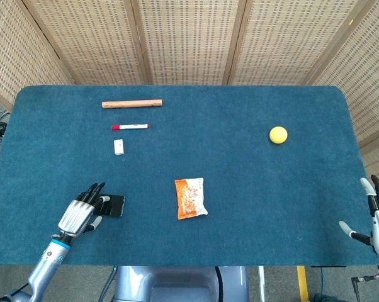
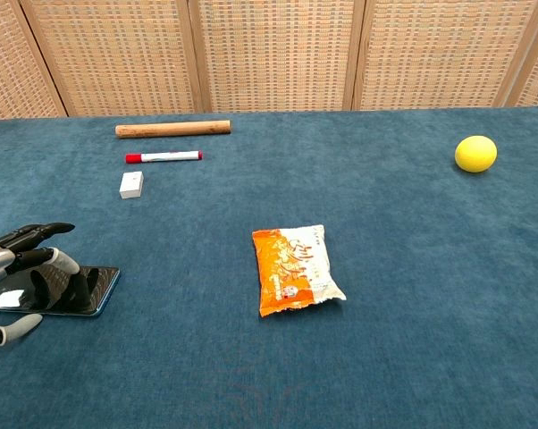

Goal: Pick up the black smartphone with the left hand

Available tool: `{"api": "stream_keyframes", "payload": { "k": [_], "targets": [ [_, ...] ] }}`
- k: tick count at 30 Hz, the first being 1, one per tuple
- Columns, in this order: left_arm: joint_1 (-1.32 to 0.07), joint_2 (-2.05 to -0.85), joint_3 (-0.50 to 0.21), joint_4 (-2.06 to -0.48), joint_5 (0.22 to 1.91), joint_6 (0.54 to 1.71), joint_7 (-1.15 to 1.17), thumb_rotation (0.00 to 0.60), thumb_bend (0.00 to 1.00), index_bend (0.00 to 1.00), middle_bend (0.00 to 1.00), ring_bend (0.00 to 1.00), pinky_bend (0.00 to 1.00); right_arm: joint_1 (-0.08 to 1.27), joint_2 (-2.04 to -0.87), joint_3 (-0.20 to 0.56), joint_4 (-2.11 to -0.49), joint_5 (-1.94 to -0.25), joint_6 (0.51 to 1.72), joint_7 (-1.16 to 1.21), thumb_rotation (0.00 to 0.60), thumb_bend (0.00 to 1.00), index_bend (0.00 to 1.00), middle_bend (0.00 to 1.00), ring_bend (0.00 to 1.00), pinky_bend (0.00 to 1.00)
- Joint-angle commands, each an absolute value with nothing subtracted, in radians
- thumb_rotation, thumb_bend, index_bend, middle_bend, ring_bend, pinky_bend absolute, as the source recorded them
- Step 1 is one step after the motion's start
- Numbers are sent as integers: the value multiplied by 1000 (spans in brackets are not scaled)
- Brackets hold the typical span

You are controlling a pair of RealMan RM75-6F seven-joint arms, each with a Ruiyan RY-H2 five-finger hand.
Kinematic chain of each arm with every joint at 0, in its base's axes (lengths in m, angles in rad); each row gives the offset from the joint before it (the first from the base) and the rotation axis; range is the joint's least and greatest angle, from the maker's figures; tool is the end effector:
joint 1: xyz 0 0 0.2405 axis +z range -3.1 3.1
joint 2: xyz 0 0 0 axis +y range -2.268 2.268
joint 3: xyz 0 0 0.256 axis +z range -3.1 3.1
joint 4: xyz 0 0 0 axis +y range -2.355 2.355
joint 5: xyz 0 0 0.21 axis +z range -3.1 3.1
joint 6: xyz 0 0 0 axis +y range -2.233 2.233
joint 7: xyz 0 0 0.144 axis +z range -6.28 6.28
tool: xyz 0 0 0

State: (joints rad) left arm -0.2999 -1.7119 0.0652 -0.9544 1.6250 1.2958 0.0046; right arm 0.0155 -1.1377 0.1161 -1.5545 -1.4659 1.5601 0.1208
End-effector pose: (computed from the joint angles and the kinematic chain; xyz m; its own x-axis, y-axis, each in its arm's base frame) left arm -0.3067 0.2252 -0.0289 0.5345 0.1705 0.8278 0.8181 -0.3505 -0.4560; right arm -0.3277 -0.1718 0.1803 0.3175 0.1222 0.9403 -0.9476 0.0777 0.3099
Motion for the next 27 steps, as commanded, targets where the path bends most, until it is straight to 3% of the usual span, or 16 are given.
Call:
{"api": "stream_keyframes", "payload": {
  "k": [1, 9, 15, 27],
  "targets": [
    [-301, -1718, 66, -945, 1622, 1291, 0, 600, 367, 256, 0, 28, 241, 16, -1137, 116, -1554, -1465, 1559, 121, 600, 0, 0, 0, 0, 0],
    [-306, -1734, 62, -913, 1610, 1274, -10, 600, 383, 255, 0, 27, 241, 17, -1138, 116, -1554, -1465, 1558, 122, 600, 0, 0, 0, 0, 0],
    [-314, -1747, 63, -883, 1615, 1278, -25, 600, 479, 255, 6, 56, 241, 18, -1139, 116, -1552, -1464, 1555, 125, 600, 0, 0, 0, 0, 0],
    [-339, -1742, 29, -879, 1595, 1280, -84, 600, 517, 324, 139, 189, 295, 19, -1140, 118, -1546, -1463, 1555, 139, 600, 0, 0, 0, 0, 0]
  ]
}}
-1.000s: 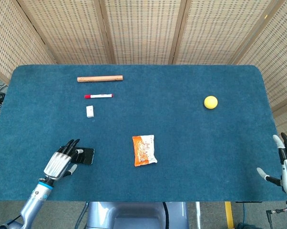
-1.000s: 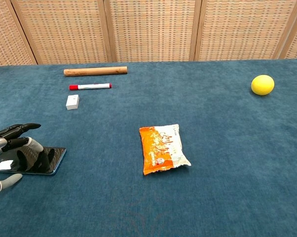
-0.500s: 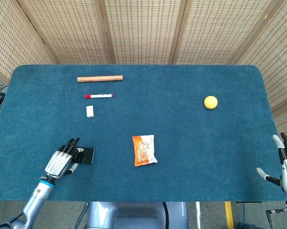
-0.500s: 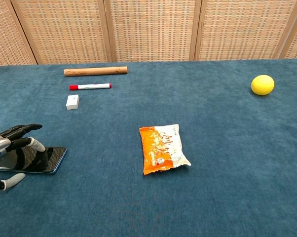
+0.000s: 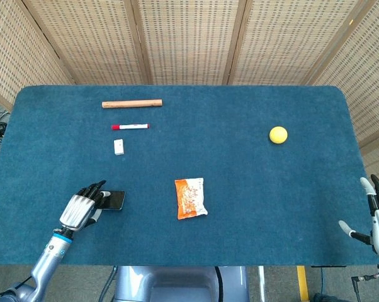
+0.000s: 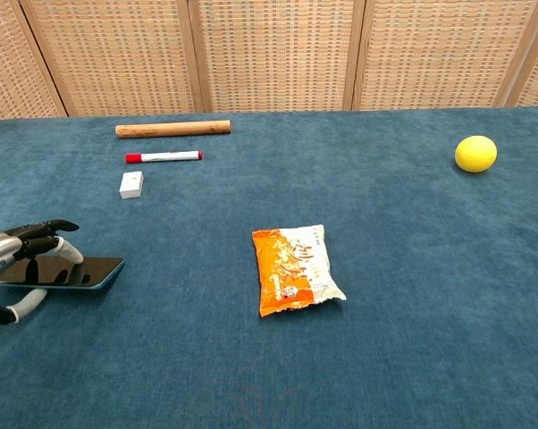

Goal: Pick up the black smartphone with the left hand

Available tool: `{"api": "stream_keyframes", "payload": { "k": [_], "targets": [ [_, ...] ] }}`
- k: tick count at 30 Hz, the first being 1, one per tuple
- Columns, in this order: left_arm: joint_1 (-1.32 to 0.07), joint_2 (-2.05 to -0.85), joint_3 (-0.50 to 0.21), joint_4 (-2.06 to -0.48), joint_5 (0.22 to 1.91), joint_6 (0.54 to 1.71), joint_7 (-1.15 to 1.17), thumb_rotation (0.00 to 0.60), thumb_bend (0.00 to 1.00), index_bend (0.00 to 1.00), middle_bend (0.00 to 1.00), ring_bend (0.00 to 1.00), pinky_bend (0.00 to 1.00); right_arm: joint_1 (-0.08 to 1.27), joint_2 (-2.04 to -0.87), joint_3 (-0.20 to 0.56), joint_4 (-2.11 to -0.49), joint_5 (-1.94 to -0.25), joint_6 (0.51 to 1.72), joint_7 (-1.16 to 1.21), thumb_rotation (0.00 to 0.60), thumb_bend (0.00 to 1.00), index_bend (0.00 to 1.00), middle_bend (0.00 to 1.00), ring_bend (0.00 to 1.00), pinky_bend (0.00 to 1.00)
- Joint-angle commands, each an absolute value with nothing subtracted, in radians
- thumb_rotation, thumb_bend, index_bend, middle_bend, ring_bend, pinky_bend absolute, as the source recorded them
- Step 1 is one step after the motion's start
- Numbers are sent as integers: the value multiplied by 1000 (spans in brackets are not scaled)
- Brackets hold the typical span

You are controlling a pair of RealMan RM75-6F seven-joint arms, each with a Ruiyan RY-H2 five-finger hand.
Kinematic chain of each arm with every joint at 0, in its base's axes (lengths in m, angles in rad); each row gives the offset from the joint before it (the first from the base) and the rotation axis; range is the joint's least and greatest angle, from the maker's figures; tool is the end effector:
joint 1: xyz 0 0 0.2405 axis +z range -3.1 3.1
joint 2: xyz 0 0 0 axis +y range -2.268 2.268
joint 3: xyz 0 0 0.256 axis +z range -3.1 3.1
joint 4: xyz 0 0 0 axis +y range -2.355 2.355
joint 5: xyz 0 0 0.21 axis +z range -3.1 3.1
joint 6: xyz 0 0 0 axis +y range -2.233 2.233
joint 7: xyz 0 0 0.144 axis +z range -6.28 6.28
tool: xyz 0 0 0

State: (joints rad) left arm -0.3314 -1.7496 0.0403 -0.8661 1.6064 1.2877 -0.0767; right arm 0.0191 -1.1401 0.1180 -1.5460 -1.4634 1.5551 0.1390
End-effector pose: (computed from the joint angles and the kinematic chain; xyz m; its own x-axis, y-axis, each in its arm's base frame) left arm -0.3097 0.2443 -0.0292 0.5034 0.1567 0.8497 0.8379 -0.3284 -0.4359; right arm -0.3290 -0.1734 0.1802 0.3053 0.1222 0.9444 -0.9516 0.0760 0.2978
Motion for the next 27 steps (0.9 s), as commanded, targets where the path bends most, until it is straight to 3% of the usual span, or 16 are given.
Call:
{"api": "stream_keyframes", "payload": {
  "k": [1, 15, 19, 23, 27],
  "targets": [
    [-345, -1735, 19, -891, 1586, 1271, -85, 600, 517, 332, 149, 198, 298, 19, -1140, 118, -1545, -1464, 1555, 139, 600, 0, 0, 0, 0, 0],
    [-486, -1594, -157, -1119, 1355, 1014, 50, 600, 489, 348, 224, 253, 315, 26, -1148, 117, -1537, -1453, 1537, 129, 600, 0, 0, 0, 0, 0],
    [-517, -1582, -199, -1126, 1280, 962, 106, 600, 488, 348, 237, 265, 320, 28, -1151, 118, -1533, -1446, 1530, 129, 600, 0, 0, 0, 0, 0],
    [-553, -1566, -268, -1102, 1180, 914, 111, 600, 491, 349, 322, 345, 363, 33, -1154, 122, -1525, -1434, 1517, 131, 600, 0, 0, 0, 0, 0],
    [-575, -1580, -304, -1042, 1103, 891, 134, 600, 479, 349, 320, 346, 364, 36, -1158, 121, -1521, -1432, 1509, 128, 600, 0, 0, 0, 0, 0]
  ]
}}
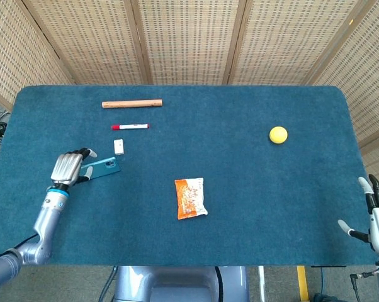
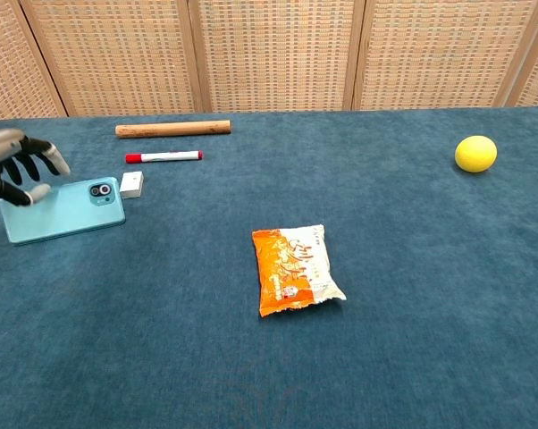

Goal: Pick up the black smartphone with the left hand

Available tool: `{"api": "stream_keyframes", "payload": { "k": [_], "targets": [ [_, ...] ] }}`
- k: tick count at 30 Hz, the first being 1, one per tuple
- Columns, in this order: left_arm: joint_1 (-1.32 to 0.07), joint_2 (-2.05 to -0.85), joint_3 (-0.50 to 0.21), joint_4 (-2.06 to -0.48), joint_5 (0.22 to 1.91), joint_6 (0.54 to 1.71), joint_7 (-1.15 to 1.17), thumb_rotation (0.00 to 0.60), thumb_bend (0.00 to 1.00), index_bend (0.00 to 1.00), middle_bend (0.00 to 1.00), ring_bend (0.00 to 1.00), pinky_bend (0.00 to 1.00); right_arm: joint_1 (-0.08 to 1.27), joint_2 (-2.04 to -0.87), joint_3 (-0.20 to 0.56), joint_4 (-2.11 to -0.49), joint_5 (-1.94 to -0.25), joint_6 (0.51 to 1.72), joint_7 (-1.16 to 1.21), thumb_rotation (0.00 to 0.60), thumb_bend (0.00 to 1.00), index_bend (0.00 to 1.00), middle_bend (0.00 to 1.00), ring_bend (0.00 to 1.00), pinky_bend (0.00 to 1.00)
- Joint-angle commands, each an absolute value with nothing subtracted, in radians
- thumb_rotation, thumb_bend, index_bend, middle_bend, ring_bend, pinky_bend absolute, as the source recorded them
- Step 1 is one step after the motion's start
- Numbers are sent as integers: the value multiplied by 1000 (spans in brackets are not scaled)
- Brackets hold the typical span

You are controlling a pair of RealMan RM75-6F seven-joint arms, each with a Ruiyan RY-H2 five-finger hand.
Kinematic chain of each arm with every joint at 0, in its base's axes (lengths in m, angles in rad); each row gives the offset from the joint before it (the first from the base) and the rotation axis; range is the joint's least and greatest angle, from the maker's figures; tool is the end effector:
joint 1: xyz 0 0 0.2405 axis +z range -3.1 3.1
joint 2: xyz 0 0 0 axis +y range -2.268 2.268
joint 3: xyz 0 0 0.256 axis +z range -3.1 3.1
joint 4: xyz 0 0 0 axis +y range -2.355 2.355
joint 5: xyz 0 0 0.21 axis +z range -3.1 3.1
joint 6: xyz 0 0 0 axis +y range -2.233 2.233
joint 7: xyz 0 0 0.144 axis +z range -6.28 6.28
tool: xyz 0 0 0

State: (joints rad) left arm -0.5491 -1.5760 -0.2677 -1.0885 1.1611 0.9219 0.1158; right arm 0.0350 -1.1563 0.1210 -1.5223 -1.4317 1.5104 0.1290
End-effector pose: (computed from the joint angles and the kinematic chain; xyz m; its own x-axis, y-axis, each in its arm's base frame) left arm -0.2831 0.3672 0.0328 0.4035 0.1910 0.8948 0.9132 -0.0235 -0.4068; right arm -0.3362 -0.1794 0.1740 0.3168 0.0901 0.9442 -0.9460 0.1013 0.3078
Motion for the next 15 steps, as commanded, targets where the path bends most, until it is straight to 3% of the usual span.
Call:
{"api": "stream_keyframes", "payload": {
  "k": [1, 7, 11, 15],
  "targets": [
    [-581, -1586, -311, -1020, 1087, 883, 134, 600, 471, 349, 311, 343, 364, 36, -1158, 120, -1521, -1432, 1508, 127, 600, 0, 0, 0, 0, 0],
    [-593, -1595, -326, -941, 1058, 849, 60, 600, 344, 272, 118, 163, 330, 37, -1159, 122, -1519, -1427, 1507, 127, 600, 0, 0, 0, 0, 0],
    [-548, -1539, -297, -988, 1182, 967, -72, 600, 90, 181, 31, 39, 173, 36, -1157, 124, -1521, -1426, 1509, 134, 600, 0, 0, 0, 0, 0],
    [-510, -1491, -275, -1036, 1249, 1052, -140, 600, 0, 46, 0, 0, 46, 34, -1156, 122, -1523, -1431, 1514, 134, 600, 0, 0, 0, 0, 0]
  ]
}}
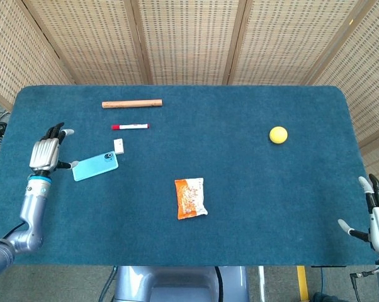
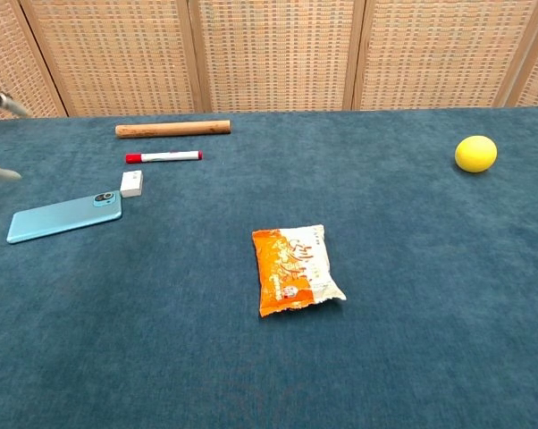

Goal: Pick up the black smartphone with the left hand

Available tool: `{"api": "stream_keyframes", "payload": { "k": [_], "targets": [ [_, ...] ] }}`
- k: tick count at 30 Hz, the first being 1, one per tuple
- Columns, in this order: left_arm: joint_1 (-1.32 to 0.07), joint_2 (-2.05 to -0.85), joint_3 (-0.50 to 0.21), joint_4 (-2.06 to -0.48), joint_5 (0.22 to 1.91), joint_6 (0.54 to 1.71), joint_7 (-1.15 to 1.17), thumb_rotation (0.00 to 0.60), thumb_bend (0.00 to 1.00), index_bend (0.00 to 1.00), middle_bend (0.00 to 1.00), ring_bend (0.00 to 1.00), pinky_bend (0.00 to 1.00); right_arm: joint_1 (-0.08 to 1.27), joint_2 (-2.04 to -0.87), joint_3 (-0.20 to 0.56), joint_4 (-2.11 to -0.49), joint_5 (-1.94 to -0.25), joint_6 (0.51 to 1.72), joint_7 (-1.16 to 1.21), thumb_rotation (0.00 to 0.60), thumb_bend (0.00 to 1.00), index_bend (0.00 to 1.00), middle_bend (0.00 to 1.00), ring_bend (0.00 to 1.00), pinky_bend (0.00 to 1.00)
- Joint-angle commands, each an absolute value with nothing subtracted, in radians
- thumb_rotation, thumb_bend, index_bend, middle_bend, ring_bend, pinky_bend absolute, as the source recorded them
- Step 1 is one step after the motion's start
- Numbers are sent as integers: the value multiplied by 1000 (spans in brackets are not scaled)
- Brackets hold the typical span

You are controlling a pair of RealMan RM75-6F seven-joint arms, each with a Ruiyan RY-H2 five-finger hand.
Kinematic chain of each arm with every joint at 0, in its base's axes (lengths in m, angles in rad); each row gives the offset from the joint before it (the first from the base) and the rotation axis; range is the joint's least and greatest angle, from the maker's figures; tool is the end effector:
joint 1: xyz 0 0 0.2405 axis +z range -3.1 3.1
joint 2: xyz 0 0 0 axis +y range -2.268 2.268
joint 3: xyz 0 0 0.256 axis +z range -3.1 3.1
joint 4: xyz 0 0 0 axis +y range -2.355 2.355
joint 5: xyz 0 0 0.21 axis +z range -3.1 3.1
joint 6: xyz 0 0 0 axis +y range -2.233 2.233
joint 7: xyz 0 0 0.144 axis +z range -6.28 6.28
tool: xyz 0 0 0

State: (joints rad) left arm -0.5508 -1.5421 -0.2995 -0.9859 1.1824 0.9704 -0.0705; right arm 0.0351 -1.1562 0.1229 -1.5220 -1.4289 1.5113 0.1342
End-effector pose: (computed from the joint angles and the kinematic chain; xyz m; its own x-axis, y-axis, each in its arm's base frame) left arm -0.3027 0.3847 0.0777 0.3302 0.0613 0.9419 0.9419 0.0432 -0.3330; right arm -0.3364 -0.1798 0.1747 0.3121 0.0939 0.9454 -0.9475 0.1032 0.3025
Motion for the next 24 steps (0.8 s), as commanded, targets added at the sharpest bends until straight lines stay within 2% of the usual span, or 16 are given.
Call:
{"api": "stream_keyframes", "payload": {
  "k": [1, 7, 12, 18, 24],
  "targets": [
    [-496, -1473, -268, -1055, 1265, 1076, -155, 600, 0, 26, 0, 0, 28, 34, -1155, 121, -1525, -1434, 1516, 134, 600, 0, 0, 0, 0, 0],
    [-404, -1344, -229, -1221, 1309, 1196, -147, 600, 0, 0, 0, 0, 0, 28, -1151, 118, -1534, -1445, 1530, 133, 600, 0, 0, 0, 0, 0],
    [-278, -1239, -172, -1385, 1345, 1348, -118, 600, 0, 0, 0, 0, 0, 23, -1145, 118, -1542, -1454, 1545, 138, 600, 0, 0, 0, 0, 0],
    [-171, -1198, -103, -1468, 1383, 1464, -75, 600, 0, 0, 0, 0, 0, 16, -1138, 116, -1550, -1468, 1564, 149, 600, 0, 0, 0, 0, 0],
    [-112, -1153, -54, -1552, 1428, 1511, -96, 600, 0, 0, 0, 0, 0, 8, -1132, 115, -1556, -1481, 1584, 156, 600, 0, 0, 0, 0, 0]
  ]
}}
